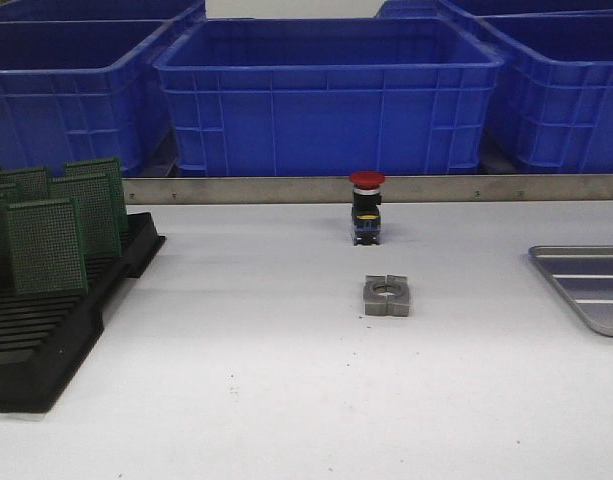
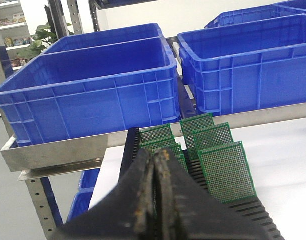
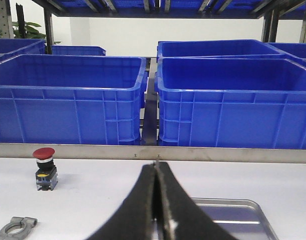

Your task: Place circuit board on tray

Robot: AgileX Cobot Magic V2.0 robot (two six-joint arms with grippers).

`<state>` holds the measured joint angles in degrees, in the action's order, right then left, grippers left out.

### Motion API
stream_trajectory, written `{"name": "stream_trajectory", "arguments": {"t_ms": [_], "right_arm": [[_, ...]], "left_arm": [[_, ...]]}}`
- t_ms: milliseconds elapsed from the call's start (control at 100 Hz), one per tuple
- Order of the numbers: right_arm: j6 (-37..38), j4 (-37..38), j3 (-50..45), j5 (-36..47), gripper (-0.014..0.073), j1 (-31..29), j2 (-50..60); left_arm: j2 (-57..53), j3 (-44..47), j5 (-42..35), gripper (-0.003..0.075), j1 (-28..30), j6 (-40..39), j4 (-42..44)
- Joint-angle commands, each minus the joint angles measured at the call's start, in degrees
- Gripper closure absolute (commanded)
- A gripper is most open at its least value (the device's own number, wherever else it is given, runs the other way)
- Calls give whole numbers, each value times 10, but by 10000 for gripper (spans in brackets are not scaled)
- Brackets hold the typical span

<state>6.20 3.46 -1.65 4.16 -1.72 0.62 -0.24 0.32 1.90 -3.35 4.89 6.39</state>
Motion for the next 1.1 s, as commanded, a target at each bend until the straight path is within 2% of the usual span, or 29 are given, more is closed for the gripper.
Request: {"name": "stream_trajectory", "arguments": {"t_ms": [0, 210, 370, 510, 730, 840, 960, 1090], "right_arm": [[-3, -3, -3, 46, 662, 0, 10], [-3, -3, -3, 46, 662, 0, 10], [-3, -3, -3, 46, 662, 0, 10], [-3, -3, -3, 46, 662, 0, 10], [-3, -3, -3, 46, 662, 0, 10], [-3, -3, -3, 46, 662, 0, 10], [-3, -3, -3, 46, 662, 0, 10], [-3, -3, -3, 46, 662, 0, 10]], "left_arm": [[-18, 22, -48, 739, 2, -7, -1], [-18, 14, -44, 739, 2, -7, -13], [-15, -37, -6, 739, 2, -7, -48], [18, -120, 76, 739, 2, -7, -64], [148, -309, 303, 739, 2, -6, -57], [225, -392, 400, 739, 2, 19, -57], [303, -461, 462, 739, 2, 35, -57], [354, -490, 474, 739, 2, 46, -57]]}}
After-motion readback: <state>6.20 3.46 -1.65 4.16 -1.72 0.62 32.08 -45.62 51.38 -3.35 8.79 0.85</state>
